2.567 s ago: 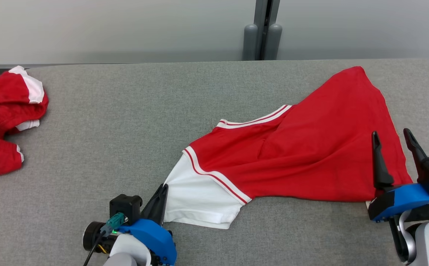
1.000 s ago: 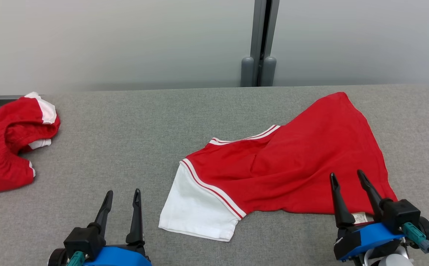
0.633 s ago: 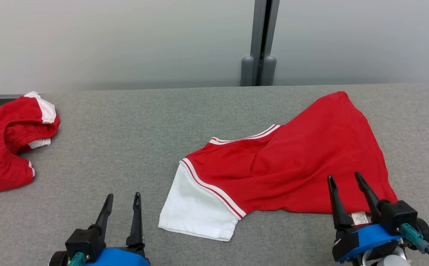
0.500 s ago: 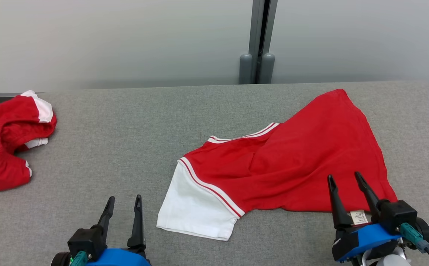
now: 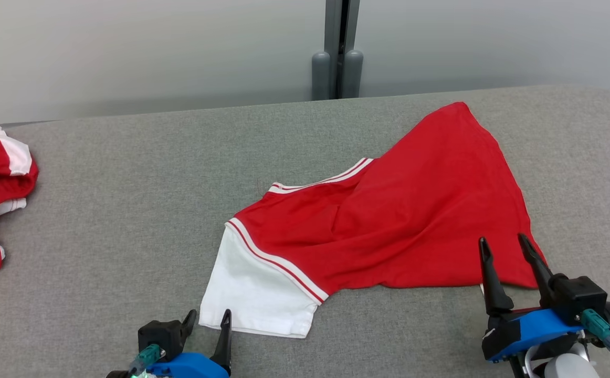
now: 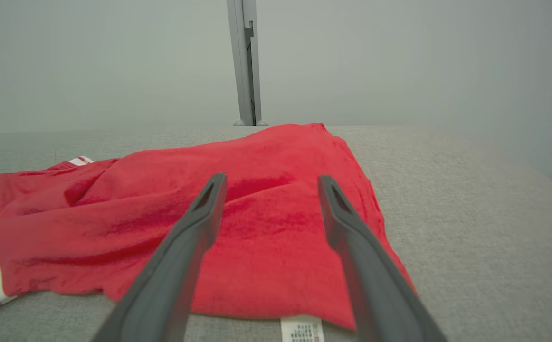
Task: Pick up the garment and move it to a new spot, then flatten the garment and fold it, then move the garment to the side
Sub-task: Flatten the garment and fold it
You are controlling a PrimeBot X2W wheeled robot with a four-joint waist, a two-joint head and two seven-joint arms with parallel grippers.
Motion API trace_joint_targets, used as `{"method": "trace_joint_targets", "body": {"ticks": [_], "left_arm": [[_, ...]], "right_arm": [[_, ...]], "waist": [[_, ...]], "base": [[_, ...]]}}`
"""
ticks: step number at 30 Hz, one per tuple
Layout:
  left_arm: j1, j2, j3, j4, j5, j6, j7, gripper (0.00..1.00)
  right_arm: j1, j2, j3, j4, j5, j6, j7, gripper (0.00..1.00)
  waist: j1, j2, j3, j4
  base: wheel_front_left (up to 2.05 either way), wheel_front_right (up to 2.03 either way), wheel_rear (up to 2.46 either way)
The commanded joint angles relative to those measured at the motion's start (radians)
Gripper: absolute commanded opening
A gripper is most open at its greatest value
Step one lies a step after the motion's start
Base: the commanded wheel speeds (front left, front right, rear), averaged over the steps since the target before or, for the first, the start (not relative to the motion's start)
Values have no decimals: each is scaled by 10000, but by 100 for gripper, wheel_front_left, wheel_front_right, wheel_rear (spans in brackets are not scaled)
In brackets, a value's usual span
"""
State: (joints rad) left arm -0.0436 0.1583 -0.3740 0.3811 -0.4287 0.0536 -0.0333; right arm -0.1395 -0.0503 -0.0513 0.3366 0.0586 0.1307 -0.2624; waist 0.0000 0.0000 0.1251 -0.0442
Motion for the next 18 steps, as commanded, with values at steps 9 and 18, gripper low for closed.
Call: {"method": "trace_joint_targets", "body": {"ticks": [9,18], "left_arm": [[-184,61,-142,284,-86,174,681,100],[-358,48,-241,23,-126,29,374,0]], "right_arm": [[-185,-4,-768,108,-353,1,1,100],[-384,-2,-2153,784,-837,1,975,100]], "waist": [[0,0,202,-259],[0,0,229,-82]], "base": [[0,0,0],[0,0,0]]}}
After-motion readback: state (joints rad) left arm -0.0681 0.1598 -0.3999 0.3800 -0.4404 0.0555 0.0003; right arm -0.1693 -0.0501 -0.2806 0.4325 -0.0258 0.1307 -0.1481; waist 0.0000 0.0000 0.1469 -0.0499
